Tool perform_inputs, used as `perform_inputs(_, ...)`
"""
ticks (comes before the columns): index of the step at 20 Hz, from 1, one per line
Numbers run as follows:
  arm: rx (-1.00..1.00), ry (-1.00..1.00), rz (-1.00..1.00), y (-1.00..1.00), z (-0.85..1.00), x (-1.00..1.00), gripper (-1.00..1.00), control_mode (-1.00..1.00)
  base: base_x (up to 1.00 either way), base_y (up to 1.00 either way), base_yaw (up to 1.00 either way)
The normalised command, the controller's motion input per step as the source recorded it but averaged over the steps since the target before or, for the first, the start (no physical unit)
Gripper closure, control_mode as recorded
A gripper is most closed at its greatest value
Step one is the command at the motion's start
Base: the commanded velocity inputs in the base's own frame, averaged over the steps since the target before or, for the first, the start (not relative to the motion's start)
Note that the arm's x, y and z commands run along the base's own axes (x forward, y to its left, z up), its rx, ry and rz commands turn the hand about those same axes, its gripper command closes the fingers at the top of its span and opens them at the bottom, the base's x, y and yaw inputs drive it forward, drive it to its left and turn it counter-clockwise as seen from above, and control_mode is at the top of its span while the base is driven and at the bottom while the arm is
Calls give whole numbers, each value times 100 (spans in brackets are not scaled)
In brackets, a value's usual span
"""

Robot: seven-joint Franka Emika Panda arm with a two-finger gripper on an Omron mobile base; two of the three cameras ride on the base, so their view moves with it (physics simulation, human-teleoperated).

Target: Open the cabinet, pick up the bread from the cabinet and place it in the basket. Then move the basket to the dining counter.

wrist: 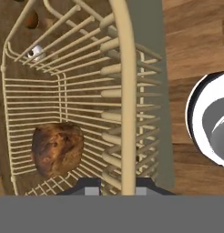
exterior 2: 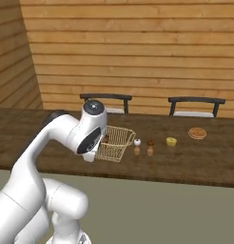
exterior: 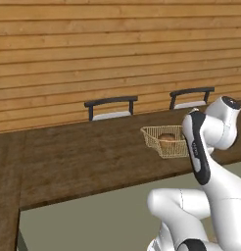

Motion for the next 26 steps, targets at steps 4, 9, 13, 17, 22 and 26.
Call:
perform_inputs(4,5,-56,0,31,0,25,100,-100,0,0,0)
perform_inputs(9,2,-59,0,33,0,48,100,-100,0,0,0)
perform_inputs(13,0,-26,-1,8,-14,70,100,-100,0,0,0)
perform_inputs(17,0,-4,-1,0,-15,38,100,-100,0,0,0)
perform_inputs(22,1,0,0,0,-21,51,100,-100,0,0,0)
perform_inputs(26,0,0,0,0,-33,9,100,-100,0,0,0)
